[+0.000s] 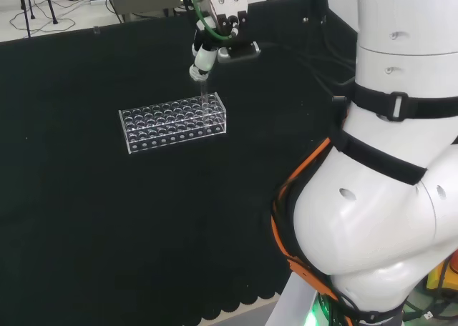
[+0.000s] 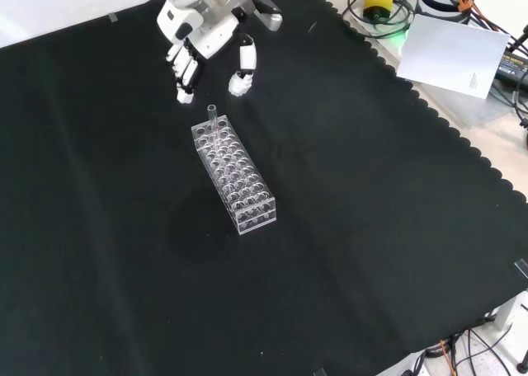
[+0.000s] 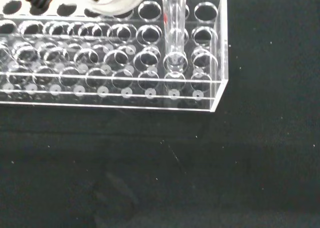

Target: Pick up the test tube.

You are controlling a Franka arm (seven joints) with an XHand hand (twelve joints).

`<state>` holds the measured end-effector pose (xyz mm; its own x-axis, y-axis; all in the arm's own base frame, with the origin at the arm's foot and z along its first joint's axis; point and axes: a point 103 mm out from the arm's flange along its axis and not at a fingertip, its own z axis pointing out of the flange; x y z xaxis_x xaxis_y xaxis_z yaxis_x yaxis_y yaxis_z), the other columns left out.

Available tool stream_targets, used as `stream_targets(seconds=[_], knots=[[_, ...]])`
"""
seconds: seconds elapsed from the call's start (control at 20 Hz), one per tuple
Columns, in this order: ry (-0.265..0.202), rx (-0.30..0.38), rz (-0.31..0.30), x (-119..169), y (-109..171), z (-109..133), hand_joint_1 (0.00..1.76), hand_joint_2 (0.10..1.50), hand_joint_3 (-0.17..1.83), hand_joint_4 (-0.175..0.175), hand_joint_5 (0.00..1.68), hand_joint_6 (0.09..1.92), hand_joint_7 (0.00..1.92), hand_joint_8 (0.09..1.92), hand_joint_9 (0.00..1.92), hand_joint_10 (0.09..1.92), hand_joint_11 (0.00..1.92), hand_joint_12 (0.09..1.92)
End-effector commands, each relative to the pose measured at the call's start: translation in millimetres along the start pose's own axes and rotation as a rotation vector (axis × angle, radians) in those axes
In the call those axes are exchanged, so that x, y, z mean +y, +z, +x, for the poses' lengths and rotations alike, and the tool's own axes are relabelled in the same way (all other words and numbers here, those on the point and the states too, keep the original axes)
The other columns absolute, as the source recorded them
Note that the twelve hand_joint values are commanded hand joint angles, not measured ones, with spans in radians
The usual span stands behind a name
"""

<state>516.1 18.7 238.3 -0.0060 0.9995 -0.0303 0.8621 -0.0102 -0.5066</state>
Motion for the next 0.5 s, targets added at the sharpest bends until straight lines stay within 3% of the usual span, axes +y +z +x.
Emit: stream_targets(seconds=[0.05,0.5], knots=[[0.008,-0.024,0.051,8.2,13.8,-4.2,0.87,0.69,0.64,-0.155,0.40,0.09,0.34,0.97,0.34,0.97,0.11,1.50],[0.021,0.020,0.073,18.9,28.1,-3.0,0.89,0.69,0.64,-0.170,0.44,0.14,0.45,0.97,0.39,0.95,0.14,1.48]])
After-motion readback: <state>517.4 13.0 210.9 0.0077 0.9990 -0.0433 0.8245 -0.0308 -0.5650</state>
